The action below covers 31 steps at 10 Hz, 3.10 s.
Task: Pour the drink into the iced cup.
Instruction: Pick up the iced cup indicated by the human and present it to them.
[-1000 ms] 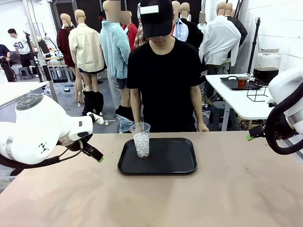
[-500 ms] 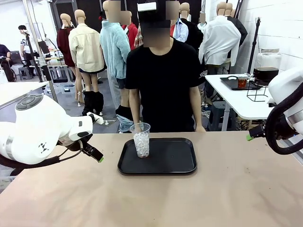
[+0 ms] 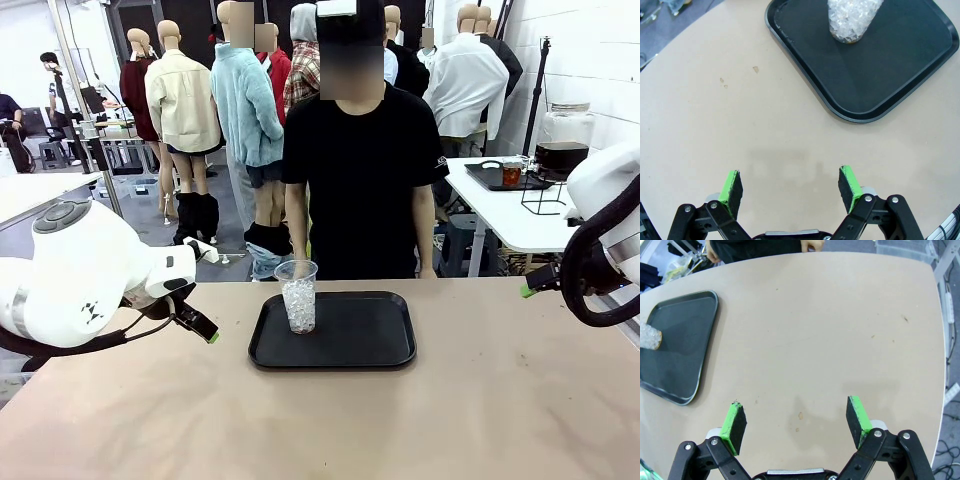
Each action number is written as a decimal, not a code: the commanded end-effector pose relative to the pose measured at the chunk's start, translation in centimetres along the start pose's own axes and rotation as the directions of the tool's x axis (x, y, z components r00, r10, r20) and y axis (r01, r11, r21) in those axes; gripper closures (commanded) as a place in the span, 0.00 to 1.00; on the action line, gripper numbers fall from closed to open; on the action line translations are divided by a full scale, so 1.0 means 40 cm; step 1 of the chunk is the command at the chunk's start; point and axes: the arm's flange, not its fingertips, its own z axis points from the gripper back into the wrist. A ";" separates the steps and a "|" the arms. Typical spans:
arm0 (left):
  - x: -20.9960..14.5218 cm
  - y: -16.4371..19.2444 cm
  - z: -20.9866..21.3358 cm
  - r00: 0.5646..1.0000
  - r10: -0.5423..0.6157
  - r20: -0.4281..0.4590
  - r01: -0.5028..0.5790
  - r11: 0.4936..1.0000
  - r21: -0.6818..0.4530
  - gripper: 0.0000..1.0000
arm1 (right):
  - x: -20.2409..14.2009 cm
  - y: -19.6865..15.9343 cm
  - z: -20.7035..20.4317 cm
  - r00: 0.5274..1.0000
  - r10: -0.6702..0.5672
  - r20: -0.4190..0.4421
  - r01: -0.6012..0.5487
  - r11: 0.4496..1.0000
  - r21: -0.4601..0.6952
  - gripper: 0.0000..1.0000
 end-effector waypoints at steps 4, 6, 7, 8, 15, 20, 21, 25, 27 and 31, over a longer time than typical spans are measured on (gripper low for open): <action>-0.001 0.004 0.001 1.000 0.004 0.001 -0.004 1.000 0.000 0.00 | -0.003 0.002 -0.002 1.000 0.008 0.010 -0.008 1.000 0.004 0.00; -0.001 0.004 0.001 1.000 0.004 0.001 -0.004 1.000 0.000 0.00 | -0.003 0.002 -0.002 1.000 0.008 0.010 -0.008 1.000 0.004 0.00; -0.001 0.004 0.001 1.000 0.004 0.001 -0.004 1.000 0.000 0.00 | -0.003 0.002 -0.002 1.000 0.008 0.010 -0.008 1.000 0.004 0.00; -0.001 0.004 0.001 1.000 0.004 0.001 -0.004 1.000 0.000 0.00 | -0.003 0.002 -0.002 1.000 0.008 0.010 -0.008 1.000 0.004 0.00; -0.001 0.004 0.001 1.000 0.004 0.001 -0.004 1.000 0.000 0.00 | -0.003 0.002 -0.002 1.000 0.008 0.010 -0.008 1.000 0.004 0.00; -0.001 0.004 0.001 1.000 0.004 0.001 -0.004 1.000 0.000 0.00 | -0.003 0.002 -0.002 1.000 0.008 0.010 -0.008 1.000 0.004 0.00; -0.001 0.004 0.001 1.000 0.004 0.001 -0.004 1.000 0.000 0.00 | -0.003 0.002 -0.002 1.000 0.008 0.010 -0.008 1.000 0.004 0.00; -0.001 0.004 0.001 1.000 0.004 0.001 -0.004 1.000 0.000 0.00 | -0.003 0.002 -0.002 1.000 0.008 0.010 -0.008 1.000 0.004 0.00; 0.000 0.000 0.000 1.000 0.000 0.000 0.000 1.000 0.000 0.00 | -0.003 0.002 -0.002 1.000 0.008 0.010 -0.008 1.000 0.004 0.00; 0.028 0.125 0.024 0.982 -0.188 0.035 0.191 0.959 -0.211 0.00 | -0.003 0.002 -0.002 1.000 0.008 0.010 -0.008 1.000 0.004 0.00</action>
